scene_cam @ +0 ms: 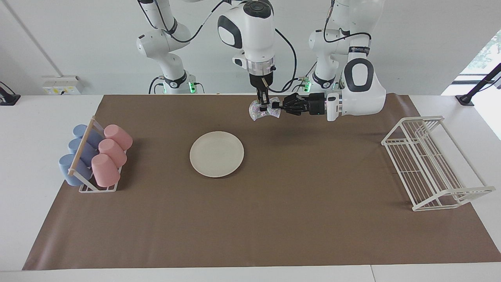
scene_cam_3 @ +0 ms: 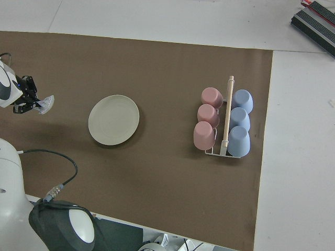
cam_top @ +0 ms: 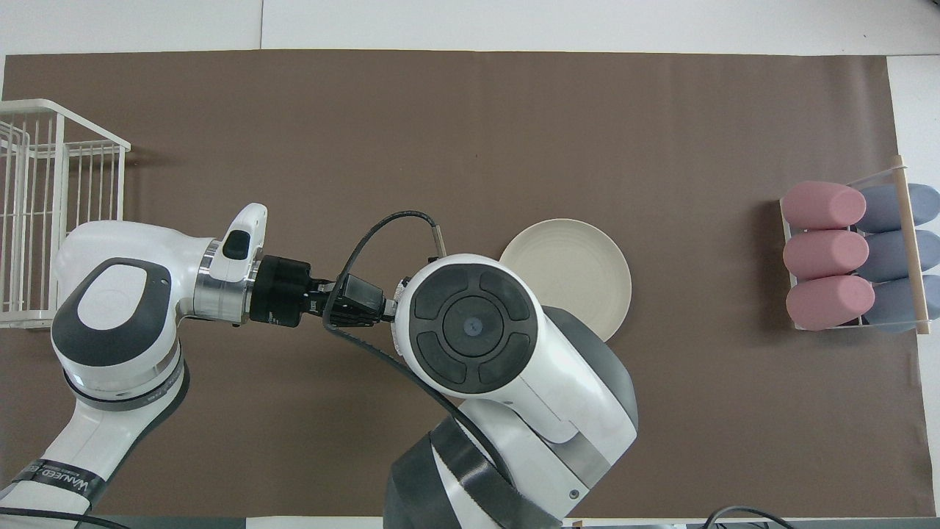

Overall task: Wipe plate with sponge
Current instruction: 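Grasp the sponge from the right gripper with the left gripper, then carry the sponge to the basket with the left gripper while the right gripper withdraws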

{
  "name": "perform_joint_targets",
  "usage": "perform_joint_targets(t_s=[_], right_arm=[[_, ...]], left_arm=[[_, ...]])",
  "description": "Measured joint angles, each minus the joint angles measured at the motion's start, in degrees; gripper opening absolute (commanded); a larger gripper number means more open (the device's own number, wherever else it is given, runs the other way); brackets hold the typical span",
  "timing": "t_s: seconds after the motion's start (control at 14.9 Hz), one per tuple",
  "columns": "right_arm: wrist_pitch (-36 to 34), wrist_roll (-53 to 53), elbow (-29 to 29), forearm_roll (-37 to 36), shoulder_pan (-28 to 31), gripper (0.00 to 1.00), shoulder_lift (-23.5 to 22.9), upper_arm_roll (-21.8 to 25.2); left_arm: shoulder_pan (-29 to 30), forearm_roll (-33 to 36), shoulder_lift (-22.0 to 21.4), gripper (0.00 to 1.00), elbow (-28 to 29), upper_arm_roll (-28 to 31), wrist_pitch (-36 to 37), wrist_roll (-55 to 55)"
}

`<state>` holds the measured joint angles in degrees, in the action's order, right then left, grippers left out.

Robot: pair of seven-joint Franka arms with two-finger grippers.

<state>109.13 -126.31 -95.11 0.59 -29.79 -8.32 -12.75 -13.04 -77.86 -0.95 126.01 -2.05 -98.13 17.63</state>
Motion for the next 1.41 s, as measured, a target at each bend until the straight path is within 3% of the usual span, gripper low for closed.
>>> perform_joint_targets(t_s=[0.34, 0.6, 0.74, 1.01, 1.21, 1.41], right_arm=[[-0.5, 8.2, -0.3, 0.0, 0.4, 1.0, 1.0, 0.1], [-3.5, 37.7, -2.7, -0.2, 6.3, 1.0, 4.7, 0.3], [-6.9, 52.6, -3.6, -0.2, 10.8, 1.0, 7.6, 0.4], [-18.2, 76.6, -4.0, -0.2, 18.3, 1.0, 11.9, 0.9], [-20.3, 95.4, -4.0, -0.2, 23.7, 1.0, 13.9, 2.3], [-21.4, 109.6, -4.2, -0.2, 27.1, 1.0, 14.0, 5.1]], left_arm=[[0.0, 1.8, 0.0, 0.0, 0.0, 0.2, 0.0, -1.7], [0.0, 12.1, 0.0, 0.0, -2.0, 0.2, -2.3, -7.2], [-0.7, 20.4, 0.0, 0.0, -4.7, -0.2, -4.2, -13.0], [-7.7, 39.3, 0.0, 0.0, -9.0, -0.6, -10.4, -31.4], [-14.0, 57.6, 0.5, 0.0, -13.0, -0.8, -11.0, -47.6], [-16.5, 71.8, 1.3, 0.0, -14.8, -0.8, -7.5, -52.6]])
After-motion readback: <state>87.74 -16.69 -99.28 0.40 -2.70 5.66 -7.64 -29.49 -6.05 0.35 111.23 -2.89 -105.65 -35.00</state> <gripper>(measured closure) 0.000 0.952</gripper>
